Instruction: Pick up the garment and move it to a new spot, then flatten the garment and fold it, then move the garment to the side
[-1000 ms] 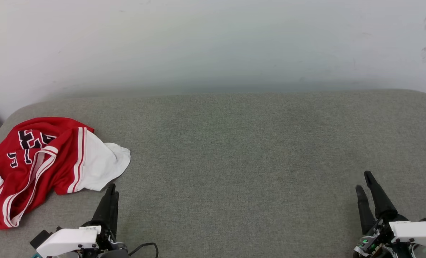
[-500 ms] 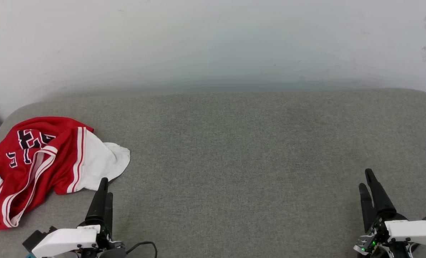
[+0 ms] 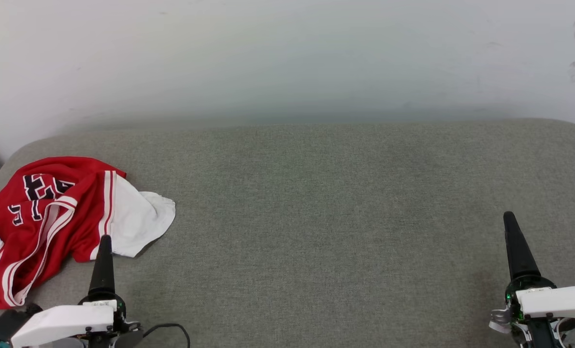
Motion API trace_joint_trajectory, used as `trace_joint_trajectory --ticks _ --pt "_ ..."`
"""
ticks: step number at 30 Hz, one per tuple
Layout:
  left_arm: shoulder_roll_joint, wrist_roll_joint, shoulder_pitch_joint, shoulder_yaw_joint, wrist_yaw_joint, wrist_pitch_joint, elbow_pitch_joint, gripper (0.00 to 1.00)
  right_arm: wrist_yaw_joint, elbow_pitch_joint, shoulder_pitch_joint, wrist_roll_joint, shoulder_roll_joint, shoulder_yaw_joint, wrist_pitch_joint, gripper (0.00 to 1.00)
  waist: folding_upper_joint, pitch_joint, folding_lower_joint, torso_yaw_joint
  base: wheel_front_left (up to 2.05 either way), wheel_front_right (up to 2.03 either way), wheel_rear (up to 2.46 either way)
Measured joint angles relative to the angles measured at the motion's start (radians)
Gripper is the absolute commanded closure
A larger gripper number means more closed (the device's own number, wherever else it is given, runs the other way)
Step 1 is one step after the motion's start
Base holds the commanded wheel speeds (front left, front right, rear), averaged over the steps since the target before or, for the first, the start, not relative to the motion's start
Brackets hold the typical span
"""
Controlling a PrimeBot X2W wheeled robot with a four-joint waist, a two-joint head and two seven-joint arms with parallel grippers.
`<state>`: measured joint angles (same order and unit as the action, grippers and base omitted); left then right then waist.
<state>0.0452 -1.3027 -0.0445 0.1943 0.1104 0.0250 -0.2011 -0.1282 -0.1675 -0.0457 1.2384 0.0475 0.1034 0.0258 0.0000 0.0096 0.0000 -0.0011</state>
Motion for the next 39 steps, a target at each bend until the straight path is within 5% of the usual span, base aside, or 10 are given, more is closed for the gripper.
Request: trace_joint_trajectory --ticks 18,31,39 --pt "0.001 0.440 0.034 -0.118 -0.144 0.060 0.239 0.00 -0.001 0.150 -0.001 -0.530 0.000 -0.082 0.062 0.00 0.0000 0.008 0.0000 0.002 0.00 0.00 0.00" --pt "0.005 0.719 0.044 -0.256 -0.177 0.100 0.293 0.00 -0.001 0.168 0.004 -0.744 0.000 -0.111 0.098 0.00 0.0000 0.014 0.0000 0.000 0.00 0.00 0.00" --pt "0.052 0.852 0.048 -0.346 -0.241 0.120 0.297 0.00 -0.001 0.169 0.006 -0.846 0.000 -0.115 0.119 0.00 0.0000 0.017 0.0000 0.000 0.00 0.00 0.00"
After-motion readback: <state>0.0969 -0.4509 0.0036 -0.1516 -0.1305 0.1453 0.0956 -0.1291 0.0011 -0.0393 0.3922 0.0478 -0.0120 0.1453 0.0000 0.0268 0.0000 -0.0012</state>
